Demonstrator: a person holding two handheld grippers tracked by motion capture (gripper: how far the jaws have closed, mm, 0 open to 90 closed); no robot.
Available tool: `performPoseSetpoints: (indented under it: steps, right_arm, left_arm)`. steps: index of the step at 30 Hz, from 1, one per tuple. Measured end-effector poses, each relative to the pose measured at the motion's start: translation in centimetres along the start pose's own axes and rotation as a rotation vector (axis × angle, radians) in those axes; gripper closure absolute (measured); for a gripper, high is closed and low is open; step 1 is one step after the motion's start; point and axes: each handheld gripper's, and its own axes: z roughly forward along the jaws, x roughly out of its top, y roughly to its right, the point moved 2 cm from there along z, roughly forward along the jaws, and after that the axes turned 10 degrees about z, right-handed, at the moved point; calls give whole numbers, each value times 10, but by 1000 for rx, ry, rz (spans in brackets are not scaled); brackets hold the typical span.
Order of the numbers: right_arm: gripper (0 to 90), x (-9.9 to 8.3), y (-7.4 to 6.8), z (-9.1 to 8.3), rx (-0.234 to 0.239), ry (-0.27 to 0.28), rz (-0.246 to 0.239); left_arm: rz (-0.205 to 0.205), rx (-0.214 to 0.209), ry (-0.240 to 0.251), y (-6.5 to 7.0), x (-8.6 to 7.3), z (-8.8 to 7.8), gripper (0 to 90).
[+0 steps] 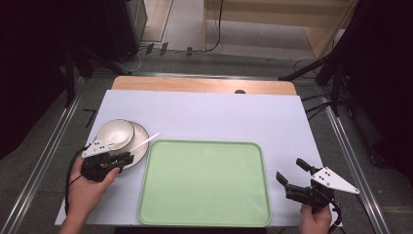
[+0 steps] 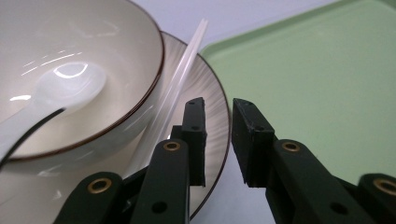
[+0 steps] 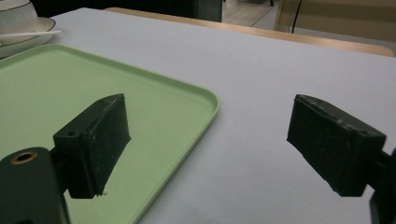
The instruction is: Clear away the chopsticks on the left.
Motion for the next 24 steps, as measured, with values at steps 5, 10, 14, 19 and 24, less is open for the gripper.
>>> performPoseSetpoints:
  steps: [5,10,14,19,24]
  right_arm:
    - [131,0,-1,0,-1,1,2]
    - [131,0,-1,1,1,-2,-5]
    - [131,0,-2,2,-1,-9,-9]
    - [131,0,-3,3,-3,-13,-9]
    - [131,0,-3,3,-2,-12,-9]
  left_arm:
    - [-3,11,-40,-13,-9,-14,810]
    - [-25,31,-42,-24,-15,-24,814]
    - [-15,39,-64,-25,-18,-20,805]
    - [-9,49,-76,-25,-19,-17,802]
    - [-3,56,-95,-25,-21,-14,807]
